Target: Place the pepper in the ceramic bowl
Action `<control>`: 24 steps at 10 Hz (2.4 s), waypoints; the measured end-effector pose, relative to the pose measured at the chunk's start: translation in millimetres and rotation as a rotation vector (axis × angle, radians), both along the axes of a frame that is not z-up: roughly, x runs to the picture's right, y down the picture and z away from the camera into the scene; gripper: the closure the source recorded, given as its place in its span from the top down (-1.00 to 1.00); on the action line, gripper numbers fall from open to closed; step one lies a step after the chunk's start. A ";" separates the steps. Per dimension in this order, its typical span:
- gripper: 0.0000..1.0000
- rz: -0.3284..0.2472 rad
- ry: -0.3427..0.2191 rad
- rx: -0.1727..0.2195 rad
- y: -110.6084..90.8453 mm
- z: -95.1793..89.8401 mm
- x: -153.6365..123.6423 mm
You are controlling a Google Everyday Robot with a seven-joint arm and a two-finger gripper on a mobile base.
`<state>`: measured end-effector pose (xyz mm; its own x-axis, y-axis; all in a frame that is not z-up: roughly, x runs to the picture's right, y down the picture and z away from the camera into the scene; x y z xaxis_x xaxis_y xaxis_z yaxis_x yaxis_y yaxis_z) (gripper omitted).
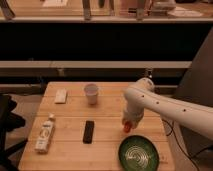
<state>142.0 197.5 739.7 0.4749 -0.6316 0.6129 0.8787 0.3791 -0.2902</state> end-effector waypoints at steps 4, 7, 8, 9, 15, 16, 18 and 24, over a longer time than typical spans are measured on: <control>-1.00 0.018 -0.013 -0.009 22.9 -1.2 12.3; -1.00 0.025 -0.009 -0.010 29.0 -6.6 17.1; -1.00 0.028 -0.011 -0.011 28.0 -11.5 19.0; -1.00 0.027 -0.013 -0.014 27.5 -14.2 20.6; -0.97 0.022 -0.020 -0.018 36.4 -10.4 24.7; -0.94 0.023 -0.021 -0.020 36.9 -13.1 27.1; -0.60 0.018 -0.021 -0.027 42.0 -12.1 28.7; -0.17 0.022 -0.027 -0.029 45.6 -15.7 33.0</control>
